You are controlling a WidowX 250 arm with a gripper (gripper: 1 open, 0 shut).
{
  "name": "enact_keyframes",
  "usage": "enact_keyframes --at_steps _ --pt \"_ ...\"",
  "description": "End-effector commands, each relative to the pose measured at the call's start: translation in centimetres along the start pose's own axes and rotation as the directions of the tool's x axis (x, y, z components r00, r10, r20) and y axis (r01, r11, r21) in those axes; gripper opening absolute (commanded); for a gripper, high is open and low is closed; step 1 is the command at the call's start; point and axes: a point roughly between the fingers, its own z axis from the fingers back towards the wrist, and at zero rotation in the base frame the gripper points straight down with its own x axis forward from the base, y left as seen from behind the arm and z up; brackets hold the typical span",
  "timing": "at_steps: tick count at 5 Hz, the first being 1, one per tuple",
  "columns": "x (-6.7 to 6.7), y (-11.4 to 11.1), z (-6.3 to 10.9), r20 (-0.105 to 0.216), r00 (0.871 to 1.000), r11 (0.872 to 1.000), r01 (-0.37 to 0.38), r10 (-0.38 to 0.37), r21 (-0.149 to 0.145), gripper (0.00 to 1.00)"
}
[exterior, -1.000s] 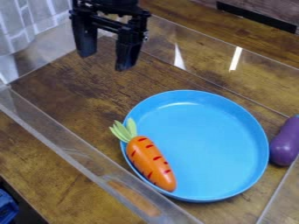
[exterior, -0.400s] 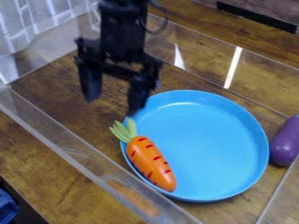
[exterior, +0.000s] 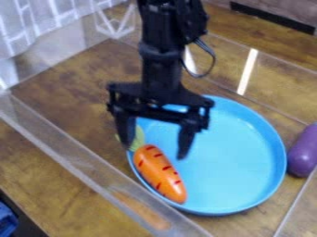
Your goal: Remove the carrot from the blue tray and put it on the table
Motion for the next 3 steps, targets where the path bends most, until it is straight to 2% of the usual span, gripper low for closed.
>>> enact_keyframes --at_steps 1,2,3 --pt "0.5 -1.5 -0.8 0.044 0.997 0.997 -0.067 0.069 -0.048 1.0" --pt "1.0 -2.1 -1.5 0.058 0.992 0.993 -0.106 0.109 -0.054 1.0" --pt "2.0 -2.6 -2.3 0.066 0.982 0.984 -0.171 0.174 -0.058 1.0"
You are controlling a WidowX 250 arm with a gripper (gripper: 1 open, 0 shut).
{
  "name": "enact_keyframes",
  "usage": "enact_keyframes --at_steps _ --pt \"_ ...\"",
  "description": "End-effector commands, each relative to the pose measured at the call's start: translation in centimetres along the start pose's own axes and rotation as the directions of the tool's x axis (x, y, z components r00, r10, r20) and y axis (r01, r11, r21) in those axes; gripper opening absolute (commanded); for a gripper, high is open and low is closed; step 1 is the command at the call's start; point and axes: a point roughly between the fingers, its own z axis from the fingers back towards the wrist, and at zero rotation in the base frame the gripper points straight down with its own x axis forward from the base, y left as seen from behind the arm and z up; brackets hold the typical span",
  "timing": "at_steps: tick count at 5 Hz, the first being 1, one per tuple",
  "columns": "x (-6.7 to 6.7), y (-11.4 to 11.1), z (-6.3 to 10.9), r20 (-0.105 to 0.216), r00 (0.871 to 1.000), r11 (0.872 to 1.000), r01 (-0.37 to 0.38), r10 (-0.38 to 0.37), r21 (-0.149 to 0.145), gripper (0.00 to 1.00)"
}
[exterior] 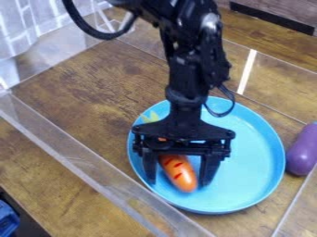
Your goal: Remove the carrot from the blue tray and put it on the table
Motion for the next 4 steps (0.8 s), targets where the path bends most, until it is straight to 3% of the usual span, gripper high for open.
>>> enact_keyframes --at_steps 1,3,4 --pt "1.4 -1.9 1.1 0.044 0.998 0.998 -0.038 0.04 -0.04 1.0" --pt "2.4 -1.2 0.1 0.06 0.998 1.0 -0.008 0.009 -0.022 1.0" --pt "3.8 0.2 0.8 0.066 0.998 1.0 0.0 0.001 -0.015 1.0"
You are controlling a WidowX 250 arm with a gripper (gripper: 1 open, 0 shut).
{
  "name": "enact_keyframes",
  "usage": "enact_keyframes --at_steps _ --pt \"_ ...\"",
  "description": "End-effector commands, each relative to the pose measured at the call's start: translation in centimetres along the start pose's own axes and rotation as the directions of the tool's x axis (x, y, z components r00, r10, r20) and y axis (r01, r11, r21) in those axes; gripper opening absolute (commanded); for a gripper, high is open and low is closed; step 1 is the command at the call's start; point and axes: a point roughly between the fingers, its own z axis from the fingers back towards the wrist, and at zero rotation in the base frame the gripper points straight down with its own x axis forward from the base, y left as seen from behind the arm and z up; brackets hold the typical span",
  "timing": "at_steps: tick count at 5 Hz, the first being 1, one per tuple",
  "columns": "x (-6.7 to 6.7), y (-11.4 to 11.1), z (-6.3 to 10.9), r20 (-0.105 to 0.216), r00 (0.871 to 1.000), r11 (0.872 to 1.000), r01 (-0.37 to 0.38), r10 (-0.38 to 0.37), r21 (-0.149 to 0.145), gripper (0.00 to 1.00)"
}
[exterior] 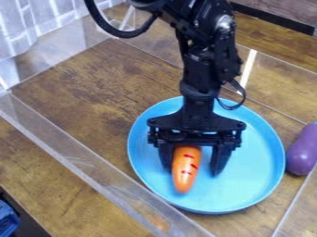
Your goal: Remove the carrot from the blue tray and put it on the table
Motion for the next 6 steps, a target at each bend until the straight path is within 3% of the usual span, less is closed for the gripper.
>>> enact_keyframes --at_steps 1,2,3,4,6 --pt "2.3 1.6 1.5 0.032 0.999 1.0 -0.006 0.006 -0.005 1.0" --pt "4.5 3.1 2.4 0.045 0.999 1.0 0.005 -0.005 0.004 1.0" --pt "4.4 2.5 2.8 0.052 0.998 0.999 0.039 -0.038 -0.005 1.0" --pt "3.7 1.9 2.6 0.054 0.995 0.997 0.081 -0.081 -0.011 1.0" --pt "1.7 -0.1 0.7 0.068 0.997 0.999 0.041 -0.041 -0.007 1.0"
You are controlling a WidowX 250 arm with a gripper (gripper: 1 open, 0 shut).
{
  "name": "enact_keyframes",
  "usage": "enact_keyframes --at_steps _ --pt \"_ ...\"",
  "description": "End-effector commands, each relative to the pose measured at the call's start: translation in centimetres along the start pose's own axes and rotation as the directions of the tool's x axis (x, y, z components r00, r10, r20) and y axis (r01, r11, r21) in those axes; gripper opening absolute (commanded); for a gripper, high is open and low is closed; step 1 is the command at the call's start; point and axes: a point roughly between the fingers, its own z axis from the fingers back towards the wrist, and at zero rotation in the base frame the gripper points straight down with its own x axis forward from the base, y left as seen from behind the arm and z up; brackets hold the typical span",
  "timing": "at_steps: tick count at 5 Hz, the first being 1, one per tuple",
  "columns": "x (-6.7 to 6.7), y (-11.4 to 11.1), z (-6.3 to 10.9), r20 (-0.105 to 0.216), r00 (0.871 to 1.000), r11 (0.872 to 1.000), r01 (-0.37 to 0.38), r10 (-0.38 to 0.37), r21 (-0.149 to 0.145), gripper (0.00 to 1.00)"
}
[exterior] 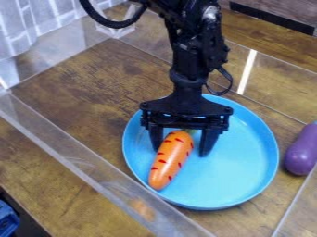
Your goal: Remove the carrot from the blue tray and put it on the table
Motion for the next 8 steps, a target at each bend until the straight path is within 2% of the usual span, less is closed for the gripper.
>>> enact_keyframes --at_steps 1,2,3,4,5,6,7,8 --pt "-0.3 -0.2 -0.2 0.014 1.0 1.0 -0.025 0.025 -0.004 1.0" --pt "-0.6 0.2 -0.6 0.016 0.998 0.998 -0.065 0.065 0.003 0.0" --pt "-0.3 0.4 -0.3 0.028 0.995 0.995 -0.101 0.1 0.022 0.0" --pt "0.5 0.9 1.0 0.06 0.989 0.99 -0.135 0.133 0.031 0.0" --pt "1.5 1.2 2.6 0.084 0.985 0.988 -0.153 0.151 0.025 0.0" --pt "2.6 1.5 4.5 0.113 0.98 0.985 -0.169 0.166 0.017 0.0" --pt "3.6 3.6 7.1 0.141 0.974 0.984 -0.18 0.18 -0.012 0.0" --pt "4.1 6.4 9.5 0.15 0.969 0.981 -0.192 0.196 -0.041 0.0"
